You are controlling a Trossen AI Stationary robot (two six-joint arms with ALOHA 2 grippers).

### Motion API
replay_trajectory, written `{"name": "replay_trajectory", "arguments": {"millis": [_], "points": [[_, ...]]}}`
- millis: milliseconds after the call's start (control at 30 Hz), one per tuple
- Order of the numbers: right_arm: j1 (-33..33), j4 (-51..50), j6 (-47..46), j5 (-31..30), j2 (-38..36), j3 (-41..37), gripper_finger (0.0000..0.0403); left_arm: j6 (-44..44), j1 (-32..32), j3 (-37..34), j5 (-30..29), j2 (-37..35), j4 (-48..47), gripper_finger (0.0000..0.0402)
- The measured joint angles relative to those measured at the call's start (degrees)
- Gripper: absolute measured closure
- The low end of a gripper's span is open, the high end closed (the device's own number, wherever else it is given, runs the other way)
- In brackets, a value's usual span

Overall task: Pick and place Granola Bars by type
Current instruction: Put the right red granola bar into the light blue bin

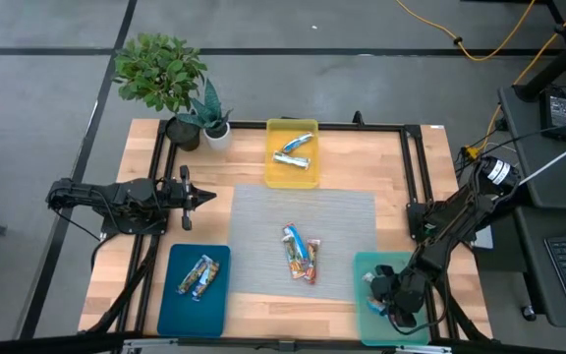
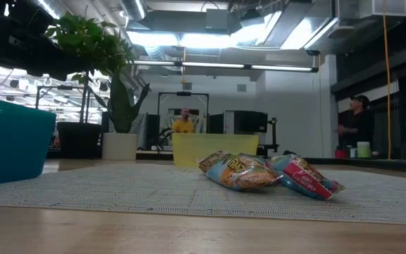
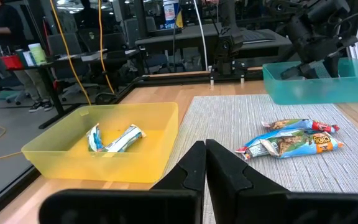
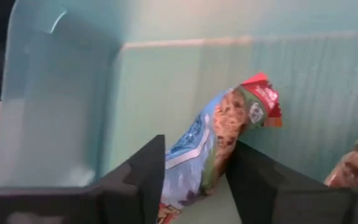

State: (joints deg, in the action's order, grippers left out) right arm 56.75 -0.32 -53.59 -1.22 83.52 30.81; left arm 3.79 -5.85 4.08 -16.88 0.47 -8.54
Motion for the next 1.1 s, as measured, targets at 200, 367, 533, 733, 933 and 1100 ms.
{"name": "replay_trajectory", "arguments": {"millis": [200,367,533,733,933,1100], "points": [[0.0,-3.3,-3.9,1.3,-3.5,0.0,0.0201,0.0,0.0,0.0,0.0,0.0,0.0,0.0395],[0.0,-16.9,-3.2,0.1,-8.5,4.2,0.0198,0.0,0.0,0.0,0.0,0.0,0.0,0.0397],[0.0,-37.7,2.1,-7.1,-11.0,14.3,0.0198,0.0,0.0,0.0,0.0,0.0,0.0,0.0394],[-0.2,-50.3,6.3,-19.6,-11.1,26.2,0.0198,0.0,0.0,0.0,0.0,0.0,0.0,0.0397],[-3.0,-50.0,12.0,-24.7,-11.1,33.0,0.0198,0.0,0.0,0.0,0.0,0.0,0.0,0.0395],[-6.9,-42.4,25.7,-24.8,-11.1,34.7,0.0198,0.0,0.0,0.0,0.0,0.0,0.0,0.0394]]}}
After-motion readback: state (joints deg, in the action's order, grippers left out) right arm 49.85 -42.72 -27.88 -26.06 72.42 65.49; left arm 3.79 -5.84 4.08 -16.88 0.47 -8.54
